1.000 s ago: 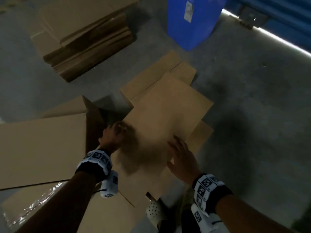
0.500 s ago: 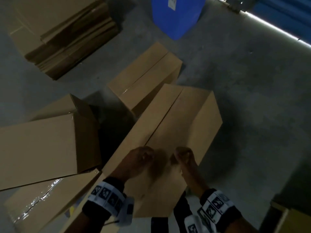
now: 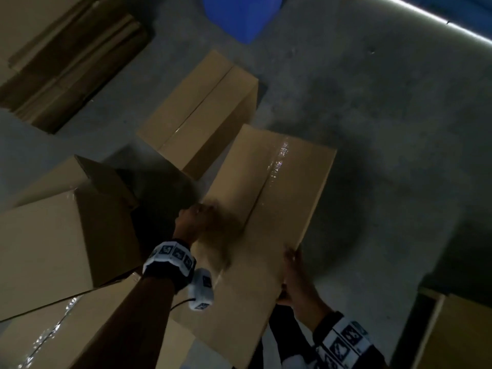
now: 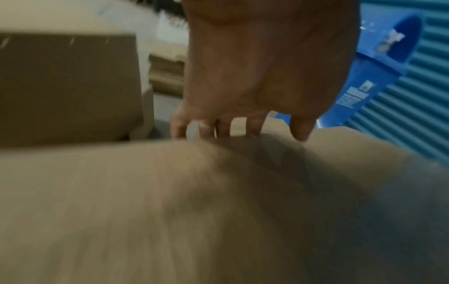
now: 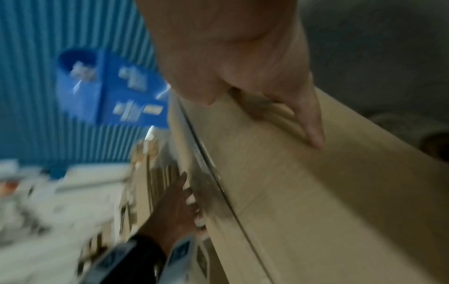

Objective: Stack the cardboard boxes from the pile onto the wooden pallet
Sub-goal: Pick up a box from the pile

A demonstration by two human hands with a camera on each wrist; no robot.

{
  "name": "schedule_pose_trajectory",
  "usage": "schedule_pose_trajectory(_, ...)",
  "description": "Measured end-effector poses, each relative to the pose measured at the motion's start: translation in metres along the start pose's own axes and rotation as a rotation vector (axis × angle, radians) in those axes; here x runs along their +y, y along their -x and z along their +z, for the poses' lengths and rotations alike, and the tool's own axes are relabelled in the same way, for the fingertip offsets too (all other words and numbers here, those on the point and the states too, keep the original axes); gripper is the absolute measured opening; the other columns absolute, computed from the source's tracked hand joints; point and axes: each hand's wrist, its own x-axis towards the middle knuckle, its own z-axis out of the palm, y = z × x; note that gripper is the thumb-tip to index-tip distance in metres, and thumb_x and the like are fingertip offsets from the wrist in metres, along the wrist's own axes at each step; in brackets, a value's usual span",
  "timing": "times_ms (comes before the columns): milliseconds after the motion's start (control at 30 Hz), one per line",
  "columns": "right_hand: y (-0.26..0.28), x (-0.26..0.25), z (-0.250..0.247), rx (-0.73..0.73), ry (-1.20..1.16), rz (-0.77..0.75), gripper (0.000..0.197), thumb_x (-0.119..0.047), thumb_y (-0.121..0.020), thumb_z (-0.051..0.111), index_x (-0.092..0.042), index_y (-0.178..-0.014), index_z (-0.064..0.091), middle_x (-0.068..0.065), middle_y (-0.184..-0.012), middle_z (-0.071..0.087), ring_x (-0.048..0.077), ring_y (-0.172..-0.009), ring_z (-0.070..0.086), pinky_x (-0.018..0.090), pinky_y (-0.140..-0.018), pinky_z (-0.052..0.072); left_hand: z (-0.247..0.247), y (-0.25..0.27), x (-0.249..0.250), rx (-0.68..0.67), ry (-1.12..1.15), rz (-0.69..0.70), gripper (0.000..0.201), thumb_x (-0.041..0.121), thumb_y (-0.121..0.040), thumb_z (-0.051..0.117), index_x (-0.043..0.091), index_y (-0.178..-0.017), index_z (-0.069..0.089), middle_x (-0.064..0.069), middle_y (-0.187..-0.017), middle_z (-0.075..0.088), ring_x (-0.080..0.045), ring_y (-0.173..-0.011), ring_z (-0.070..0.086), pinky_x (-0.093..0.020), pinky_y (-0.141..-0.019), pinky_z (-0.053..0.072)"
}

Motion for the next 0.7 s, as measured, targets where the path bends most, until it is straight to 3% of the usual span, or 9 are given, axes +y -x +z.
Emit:
schedule_pose_trajectory(67, 0.001, 0.003, -0.006, 0.027, -0.088, -0.035, 0.088, -0.076, -0.068, 0.052, -0.044, -0.146, 0.031, -0.002, -0.148, 0.043, 0.026, -0.118, 0.057, 0.055, -0.091, 0.054, 0.004, 0.039, 0.026, 0.023, -0.063, 0.035, 0.074, 0.068, -0.073, 0.062, 0.021, -0.130, 0.057, -0.017, -0.129, 0.054, -0.041, -0.121, 0.053, -0.054, -0.103, 0.047)
schedule_pose_trajectory(100, 0.005, 0.001, -0.010, 0.051, -0.135, -0.054, 0.081, -0.068, -0.075, 0.059, -0.040, -0.145, 0.032, -0.003, -0.145, 0.044, 0.022, -0.114, 0.057, 0.049, -0.089, 0.055, 0.006, 0.057, 0.037, 0.032, -0.041, 0.048, 0.068, 0.066, -0.082, 0.063, 0.023, -0.134, 0.052, -0.014, -0.130, 0.049, -0.039, -0.121, 0.050, -0.054, -0.104, 0.046)
schedule_pose_trajectory(167, 0.014, -0.006, -0.019, 0.121, -0.229, -0.068, 0.060, -0.041, -0.089, 0.068, -0.032, -0.140, 0.036, -0.002, -0.132, 0.050, 0.014, -0.101, 0.058, 0.037, -0.076, 0.054, 0.005, 0.092, 0.056, 0.023, 0.124, 0.103, 0.064, 0.070, -0.080, 0.069, 0.030, -0.128, 0.052, -0.005, -0.127, 0.050, -0.030, -0.116, 0.055, -0.054, -0.098, 0.050)
schedule_pose_trajectory(233, 0.025, -0.015, -0.031, 0.191, -0.301, -0.079, 0.058, -0.029, -0.086, 0.075, -0.028, -0.132, 0.042, 0.001, -0.121, 0.059, 0.018, -0.095, 0.063, 0.042, -0.076, 0.057, 0.000, 0.126, 0.076, 0.011, 0.330, 0.200, 0.054, 0.069, -0.075, 0.074, 0.038, -0.115, 0.057, 0.000, -0.120, 0.062, -0.026, -0.110, 0.065, -0.055, -0.089, 0.057)
schedule_pose_trajectory(300, 0.046, -0.032, -0.046, 0.235, -0.381, -0.138, 0.060, -0.024, -0.081, 0.080, -0.031, -0.129, 0.044, -0.002, -0.114, 0.064, 0.020, -0.095, 0.066, 0.050, -0.082, 0.058, -0.008, 0.159, 0.101, -0.001, 0.401, 0.309, 0.038, 0.055, -0.086, 0.071, 0.038, -0.116, 0.054, 0.003, -0.117, 0.065, -0.021, -0.106, 0.068, -0.051, -0.085, 0.060)
schedule_pose_trajectory(433, 0.105, -0.072, -0.087, 0.297, -0.428, -0.329, 0.063, -0.024, -0.079, 0.081, -0.030, -0.129, 0.043, -0.018, -0.108, 0.059, 0.005, -0.096, 0.059, 0.039, -0.088, 0.051, -0.028, 0.223, 0.150, 0.033, 0.402, 0.506, 0.054, 0.047, -0.089, 0.066, 0.021, -0.132, 0.045, 0.000, -0.123, 0.064, -0.020, -0.111, 0.066, -0.032, -0.079, 0.060)
schedule_pose_trajectory(500, 0.138, -0.091, -0.105, 0.334, -0.456, -0.418, 0.054, -0.025, -0.079, 0.081, -0.032, -0.119, 0.045, -0.022, -0.102, 0.058, 0.003, -0.093, 0.058, 0.033, -0.086, 0.048, -0.040, 0.253, 0.168, 0.045, 0.456, 0.589, 0.059, 0.044, -0.087, 0.067, 0.021, -0.137, 0.044, -0.002, -0.128, 0.063, -0.021, -0.115, 0.065, -0.029, -0.079, 0.059)
schedule_pose_trajectory(567, 0.176, -0.104, -0.119, 0.342, -0.484, -0.498, 0.053, -0.026, -0.080, 0.080, -0.035, -0.118, 0.045, -0.025, -0.102, 0.057, -0.001, -0.093, 0.057, 0.024, -0.080, 0.046, -0.053, 0.287, 0.179, 0.042, 0.463, 0.696, 0.057, 0.042, -0.091, 0.064, 0.029, -0.142, 0.043, 0.005, -0.135, 0.060, -0.013, -0.120, 0.061, -0.027, -0.087, 0.055)
schedule_pose_trajectory(700, 0.247, -0.105, -0.133, 0.326, -0.501, -0.626, 0.056, -0.033, -0.080, 0.079, -0.038, -0.123, 0.045, -0.020, -0.112, 0.059, 0.008, -0.105, 0.058, 0.036, -0.090, 0.050, -0.071, 0.344, 0.176, 0.010, 0.505, 0.847, 0.055, 0.042, -0.097, 0.059, 0.039, -0.149, 0.041, 0.018, -0.142, 0.053, 0.001, -0.125, 0.051, -0.028, -0.096, 0.046)
